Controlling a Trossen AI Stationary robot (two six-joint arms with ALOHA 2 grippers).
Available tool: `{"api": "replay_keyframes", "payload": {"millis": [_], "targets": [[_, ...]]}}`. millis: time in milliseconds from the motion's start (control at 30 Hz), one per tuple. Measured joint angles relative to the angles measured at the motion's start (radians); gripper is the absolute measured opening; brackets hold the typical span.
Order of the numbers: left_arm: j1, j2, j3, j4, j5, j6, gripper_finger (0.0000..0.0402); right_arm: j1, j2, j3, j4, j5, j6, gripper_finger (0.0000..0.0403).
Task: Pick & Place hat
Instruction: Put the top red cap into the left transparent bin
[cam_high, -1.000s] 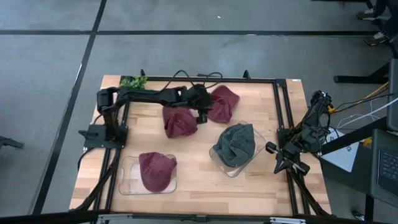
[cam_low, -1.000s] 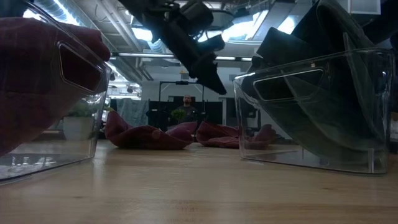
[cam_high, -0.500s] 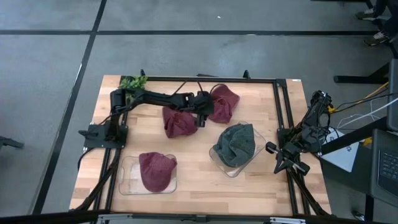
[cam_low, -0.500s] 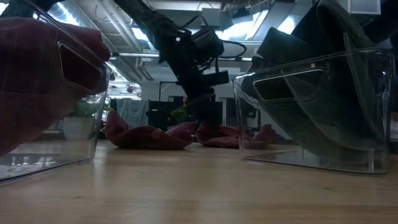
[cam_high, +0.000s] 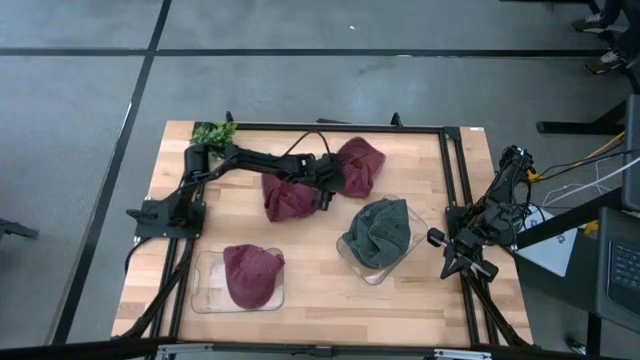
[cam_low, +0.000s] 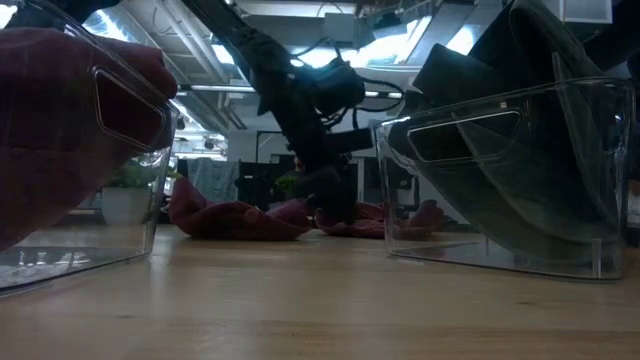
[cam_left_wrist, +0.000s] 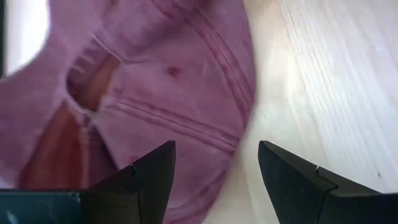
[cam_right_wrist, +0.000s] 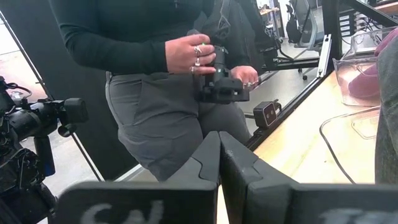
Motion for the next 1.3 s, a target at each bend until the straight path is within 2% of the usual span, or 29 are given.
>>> {"api": "replay_keyframes", "payload": {"millis": [500,600,767,1033,1200,1300], "targets": [[-0.003,0.099,0.072,0.010,-0.030,0.007,0.0218,0.000,0.000,0.000,0.000,0.000,0.000,0.0006],[-0.003,0.101,0.072,0.008,-0.030,0.006,0.0191,0.000,0.000,0.000,0.000,0.000,0.000,0.0006],[-0.003,0.103,0.071,-0.003,-0.023,0.004,0.0122,0.000,0.000,0.000,0.000,0.000,0.000,0.0006],[-0.002,0.104,0.071,-0.023,-0.049,-0.080,0.0024,0.000,0.000,0.000,0.000,0.000,0.000,0.0006],[0.000,0.084,0.070,-0.067,-0.049,-0.148,0.0007,0.000,0.000,0.000,0.000,0.000,0.000,0.0006],[0.013,0.055,0.066,-0.134,0.006,-0.191,0.0005,0.000,0.000,0.000,0.001,0.000,0.000,0.0006]]}}
